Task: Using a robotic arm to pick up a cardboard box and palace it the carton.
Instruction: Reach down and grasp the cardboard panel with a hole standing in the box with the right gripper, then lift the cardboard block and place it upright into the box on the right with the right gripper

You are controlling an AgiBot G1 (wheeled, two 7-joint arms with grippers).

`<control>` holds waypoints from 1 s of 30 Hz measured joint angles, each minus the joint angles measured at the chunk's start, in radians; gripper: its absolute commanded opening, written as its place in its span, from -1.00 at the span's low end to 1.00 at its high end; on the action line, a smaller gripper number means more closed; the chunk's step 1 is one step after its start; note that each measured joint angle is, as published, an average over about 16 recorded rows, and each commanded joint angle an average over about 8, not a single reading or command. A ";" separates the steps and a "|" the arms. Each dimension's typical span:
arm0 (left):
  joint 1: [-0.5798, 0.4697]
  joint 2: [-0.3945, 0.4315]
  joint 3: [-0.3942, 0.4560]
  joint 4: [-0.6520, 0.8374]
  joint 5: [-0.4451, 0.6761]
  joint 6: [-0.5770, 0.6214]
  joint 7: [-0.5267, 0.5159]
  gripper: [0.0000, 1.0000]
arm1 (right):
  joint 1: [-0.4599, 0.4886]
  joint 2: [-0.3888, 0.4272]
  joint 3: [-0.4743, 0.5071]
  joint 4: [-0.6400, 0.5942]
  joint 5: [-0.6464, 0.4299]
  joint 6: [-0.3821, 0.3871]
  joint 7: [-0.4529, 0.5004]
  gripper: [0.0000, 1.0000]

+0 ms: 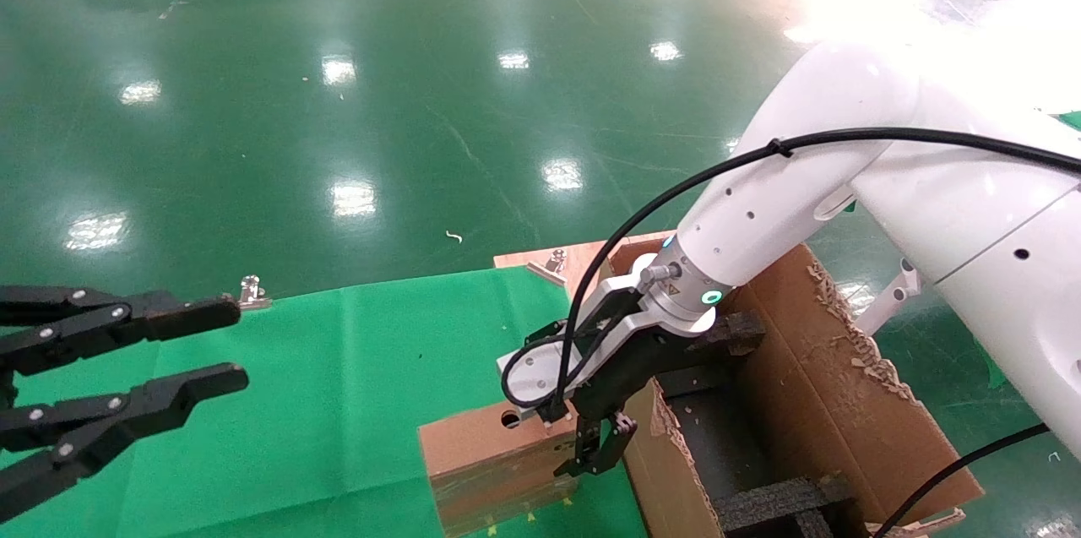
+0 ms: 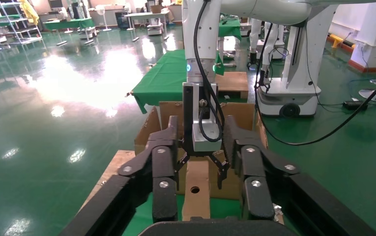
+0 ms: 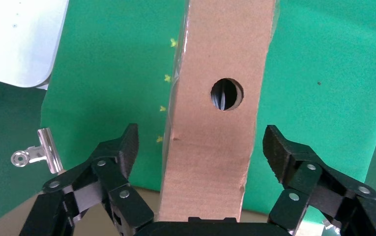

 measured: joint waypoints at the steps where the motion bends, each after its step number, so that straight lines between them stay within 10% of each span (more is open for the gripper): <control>1: 0.000 0.000 0.000 0.000 0.000 0.000 0.000 1.00 | 0.000 0.000 0.001 0.001 0.000 0.000 0.000 -1.00; 30: 0.000 0.000 0.000 0.000 0.000 0.000 0.000 1.00 | 0.028 0.012 0.022 -0.017 0.023 0.001 0.010 -1.00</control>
